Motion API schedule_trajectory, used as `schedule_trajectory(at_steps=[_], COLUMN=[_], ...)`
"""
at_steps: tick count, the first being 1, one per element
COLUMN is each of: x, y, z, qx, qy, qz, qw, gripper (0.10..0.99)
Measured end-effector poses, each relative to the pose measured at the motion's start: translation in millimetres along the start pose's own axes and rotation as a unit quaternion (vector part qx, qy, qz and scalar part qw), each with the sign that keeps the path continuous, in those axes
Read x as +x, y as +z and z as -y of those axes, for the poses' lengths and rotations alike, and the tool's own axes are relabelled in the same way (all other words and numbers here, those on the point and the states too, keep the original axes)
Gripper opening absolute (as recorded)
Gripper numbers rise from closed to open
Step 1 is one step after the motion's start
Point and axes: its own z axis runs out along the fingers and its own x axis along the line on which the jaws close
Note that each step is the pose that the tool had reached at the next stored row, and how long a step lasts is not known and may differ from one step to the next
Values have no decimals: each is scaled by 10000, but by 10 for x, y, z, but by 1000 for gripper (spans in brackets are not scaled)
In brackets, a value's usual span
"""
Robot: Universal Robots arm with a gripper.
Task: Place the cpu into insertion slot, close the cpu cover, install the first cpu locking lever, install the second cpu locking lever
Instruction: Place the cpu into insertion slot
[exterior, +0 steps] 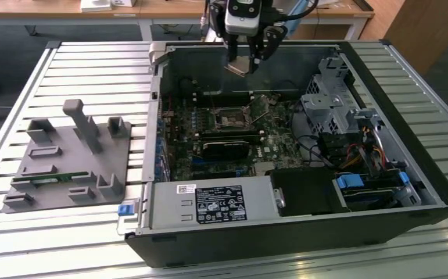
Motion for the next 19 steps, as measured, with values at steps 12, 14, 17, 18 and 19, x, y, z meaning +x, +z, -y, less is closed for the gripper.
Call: schedule_trajectory(at_steps=[12, 14, 17, 18, 19], x=[0, 0, 0, 0, 0], y=[2, 2, 3, 3, 3], z=[0, 0, 0, 0, 0], qx=[-6, -7, -8, -8, -9], qy=[435, 504, 606, 639, 672], qz=[40, 46, 56, 60, 63], qw=[9990, 9987, 9981, 9979, 9977], gripper=[529, 529, 529, 529, 529])
